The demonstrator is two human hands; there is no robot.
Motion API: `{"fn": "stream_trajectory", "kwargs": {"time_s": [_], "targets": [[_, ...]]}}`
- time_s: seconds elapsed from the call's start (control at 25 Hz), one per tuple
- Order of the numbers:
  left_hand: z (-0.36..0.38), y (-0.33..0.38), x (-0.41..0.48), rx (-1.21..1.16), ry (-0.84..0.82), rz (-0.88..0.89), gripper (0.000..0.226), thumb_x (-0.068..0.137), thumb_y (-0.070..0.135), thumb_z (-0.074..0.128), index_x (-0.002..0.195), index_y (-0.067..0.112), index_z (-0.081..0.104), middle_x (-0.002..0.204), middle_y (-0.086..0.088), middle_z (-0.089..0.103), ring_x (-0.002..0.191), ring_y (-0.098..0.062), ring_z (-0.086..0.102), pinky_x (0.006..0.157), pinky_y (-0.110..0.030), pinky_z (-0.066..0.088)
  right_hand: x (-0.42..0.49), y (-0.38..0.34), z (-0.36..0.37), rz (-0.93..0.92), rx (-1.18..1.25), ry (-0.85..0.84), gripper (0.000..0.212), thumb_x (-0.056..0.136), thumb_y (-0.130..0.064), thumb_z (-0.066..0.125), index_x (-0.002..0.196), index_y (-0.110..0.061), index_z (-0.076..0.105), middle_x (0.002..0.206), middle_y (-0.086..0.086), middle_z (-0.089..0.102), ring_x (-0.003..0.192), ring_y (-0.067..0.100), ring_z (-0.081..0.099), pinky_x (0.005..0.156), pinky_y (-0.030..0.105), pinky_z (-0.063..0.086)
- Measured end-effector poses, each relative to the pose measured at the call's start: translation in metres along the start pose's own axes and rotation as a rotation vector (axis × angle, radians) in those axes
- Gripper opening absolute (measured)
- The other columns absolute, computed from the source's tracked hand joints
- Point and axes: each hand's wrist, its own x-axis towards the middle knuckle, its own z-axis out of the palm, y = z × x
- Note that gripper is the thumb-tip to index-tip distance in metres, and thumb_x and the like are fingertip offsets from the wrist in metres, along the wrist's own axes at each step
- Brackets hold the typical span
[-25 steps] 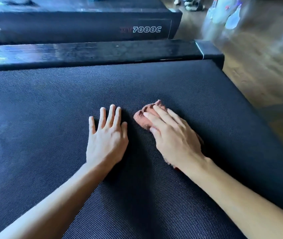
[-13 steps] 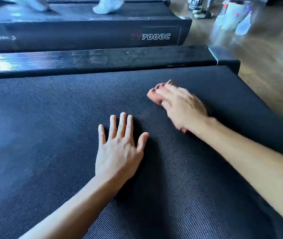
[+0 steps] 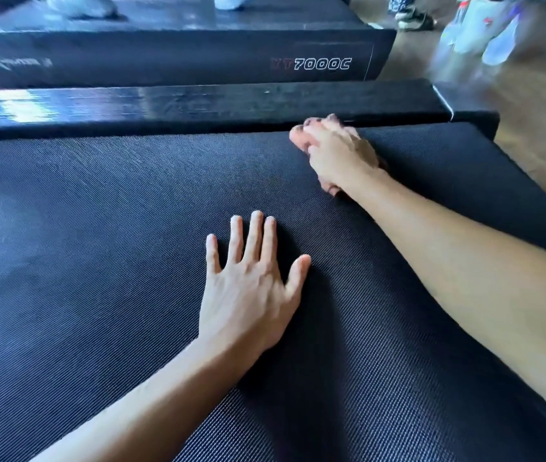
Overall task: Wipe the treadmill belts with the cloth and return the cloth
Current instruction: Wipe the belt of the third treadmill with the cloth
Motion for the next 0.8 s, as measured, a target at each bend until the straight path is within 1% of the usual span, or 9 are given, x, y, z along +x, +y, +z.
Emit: {"fn": "stream_trajectory", "kwargs": {"time_s": [0.12,0.2,0.32,0.4,0.48,0.56,0.64,0.72,0.8], "targets": [[0.0,0.0,-0.001,0.004,0.004,0.005,0.082,0.089,0.069,0.004,0.155,0.022,0.002,0.162,0.005,-0.006,0.148,-0.017,-0.012,0.12,-0.047,-0.005,0.001,-0.042,0.011,-0.139,0.07,-0.02,0.041,0.086,-0.034,0.047,0.126,-0.035,0.053,0.132,-0.003,0.054,0.119,0.029,0.053,0.099,0.039,0.044],[0.0,-0.001,0.0,-0.01,0.014,0.004,0.082,0.089,0.069,0.005,0.155,0.022,0.004,0.162,0.005,-0.004,0.149,-0.017,-0.011,0.12,-0.046,-0.005,-0.028,-0.028,0.011,-0.309,0.113,-0.044,0.045,0.09,-0.038,0.048,0.135,-0.042,0.05,0.144,-0.012,0.049,0.128,0.022,0.047,0.109,0.038,0.038],[0.001,0.0,-0.001,-0.001,0.02,-0.002,0.082,0.088,0.068,0.004,0.155,0.021,0.002,0.162,0.005,-0.007,0.148,-0.018,-0.013,0.12,-0.047,-0.006,-0.034,0.018,-0.003,-0.217,0.057,0.045,0.043,0.092,-0.037,0.047,0.135,-0.041,0.05,0.145,-0.014,0.046,0.129,0.022,0.046,0.106,0.037,0.037],[0.001,0.003,-0.001,-0.001,0.015,-0.004,0.082,0.088,0.068,0.003,0.155,0.021,0.0,0.162,0.006,-0.009,0.148,-0.018,-0.015,0.12,-0.047,-0.006,-0.002,0.017,0.0,-0.015,0.018,0.064,0.032,0.09,-0.03,0.045,0.121,-0.031,0.055,0.116,0.0,0.061,0.115,0.028,0.055,0.093,0.037,0.044],[0.001,0.003,-0.001,-0.013,0.011,0.0,0.081,0.088,0.068,0.003,0.155,0.022,-0.001,0.162,0.006,-0.01,0.148,-0.017,-0.015,0.12,-0.047,-0.006,0.016,-0.014,0.003,0.064,0.082,0.032,0.021,0.087,-0.026,0.044,0.105,-0.023,0.056,0.084,0.004,0.054,0.103,0.03,0.06,0.086,0.034,0.048],[0.001,0.001,-0.001,-0.005,0.002,-0.001,0.081,0.088,0.069,0.002,0.155,0.022,-0.002,0.162,0.006,-0.01,0.148,-0.017,-0.015,0.12,-0.047,-0.006,0.003,-0.036,0.007,-0.076,0.088,0.011,0.032,0.091,-0.03,0.045,0.12,-0.029,0.057,0.112,0.004,0.06,0.116,0.028,0.054,0.097,0.036,0.045],[0.001,0.001,0.0,0.008,0.005,-0.003,0.082,0.088,0.069,0.002,0.155,0.022,-0.001,0.162,0.006,-0.009,0.148,-0.017,-0.015,0.12,-0.047,-0.006,-0.025,-0.02,0.012,-0.289,0.048,0.011,0.044,0.094,-0.035,0.045,0.137,-0.038,0.05,0.147,-0.008,0.045,0.131,0.022,0.042,0.11,0.037,0.034],[0.001,0.001,-0.001,0.004,0.008,-0.01,0.082,0.088,0.068,0.002,0.155,0.022,0.0,0.162,0.006,-0.008,0.148,-0.018,-0.014,0.12,-0.047,-0.006,-0.033,0.0,0.002,-0.27,0.041,-0.004,0.045,0.094,-0.036,0.045,0.138,-0.04,0.048,0.149,-0.012,0.042,0.132,0.022,0.042,0.11,0.038,0.034],[0.001,0.002,0.0,0.0,0.003,-0.006,0.082,0.088,0.068,0.003,0.155,0.022,0.0,0.162,0.006,-0.008,0.148,-0.017,-0.014,0.12,-0.047,-0.006,-0.016,-0.007,-0.003,-0.075,0.045,0.024,0.039,0.092,-0.031,0.044,0.13,-0.037,0.052,0.14,-0.008,0.048,0.124,0.027,0.048,0.099,0.039,0.04]]}}
